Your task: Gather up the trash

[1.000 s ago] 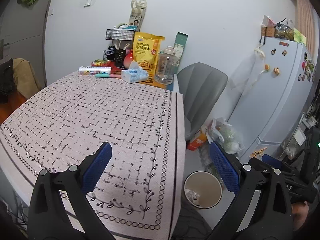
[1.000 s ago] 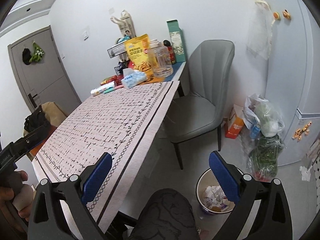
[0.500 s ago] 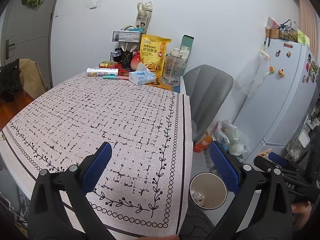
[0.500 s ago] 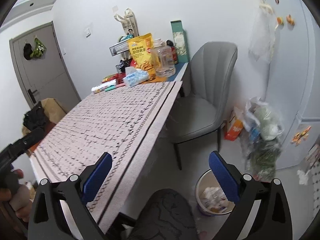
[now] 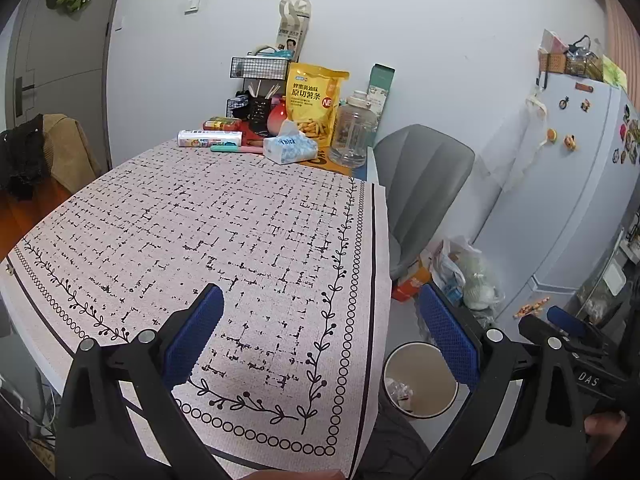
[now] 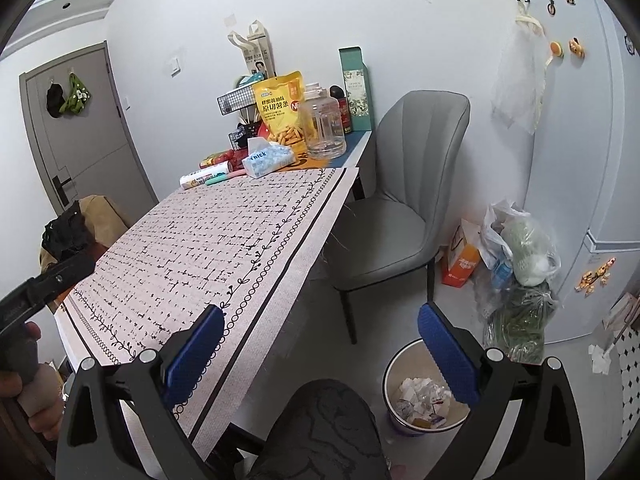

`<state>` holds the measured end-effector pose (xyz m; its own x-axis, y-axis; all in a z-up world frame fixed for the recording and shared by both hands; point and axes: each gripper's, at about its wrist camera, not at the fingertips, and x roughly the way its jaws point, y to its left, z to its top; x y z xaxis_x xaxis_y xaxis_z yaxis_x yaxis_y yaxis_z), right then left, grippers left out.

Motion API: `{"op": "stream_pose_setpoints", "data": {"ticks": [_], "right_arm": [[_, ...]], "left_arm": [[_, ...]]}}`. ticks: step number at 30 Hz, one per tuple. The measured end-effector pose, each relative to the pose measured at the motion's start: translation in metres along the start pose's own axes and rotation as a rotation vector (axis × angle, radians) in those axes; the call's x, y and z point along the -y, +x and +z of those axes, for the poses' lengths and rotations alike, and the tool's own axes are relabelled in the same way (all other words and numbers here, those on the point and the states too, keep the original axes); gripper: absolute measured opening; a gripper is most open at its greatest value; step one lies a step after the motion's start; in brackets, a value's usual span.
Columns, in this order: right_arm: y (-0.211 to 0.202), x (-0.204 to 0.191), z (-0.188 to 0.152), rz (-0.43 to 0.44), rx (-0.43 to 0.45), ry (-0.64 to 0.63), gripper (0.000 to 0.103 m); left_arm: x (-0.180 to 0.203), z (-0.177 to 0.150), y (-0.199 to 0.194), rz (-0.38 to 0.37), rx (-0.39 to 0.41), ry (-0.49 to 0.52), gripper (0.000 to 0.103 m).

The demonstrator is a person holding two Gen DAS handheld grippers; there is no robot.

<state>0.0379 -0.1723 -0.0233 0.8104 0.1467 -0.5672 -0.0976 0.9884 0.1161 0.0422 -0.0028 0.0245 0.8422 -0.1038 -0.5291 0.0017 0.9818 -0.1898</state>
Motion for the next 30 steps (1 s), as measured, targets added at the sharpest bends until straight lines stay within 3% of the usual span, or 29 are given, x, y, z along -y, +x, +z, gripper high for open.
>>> {"op": "stream_pose_setpoints", "data": {"ticks": [30], "right_arm": [[0.014,-0.001,-0.009,-0.024,-0.020,-0.017,0.095]], "left_arm": [[-0.003,-0.001,-0.004,-0.004,0.034,-0.013,0.097]]}}
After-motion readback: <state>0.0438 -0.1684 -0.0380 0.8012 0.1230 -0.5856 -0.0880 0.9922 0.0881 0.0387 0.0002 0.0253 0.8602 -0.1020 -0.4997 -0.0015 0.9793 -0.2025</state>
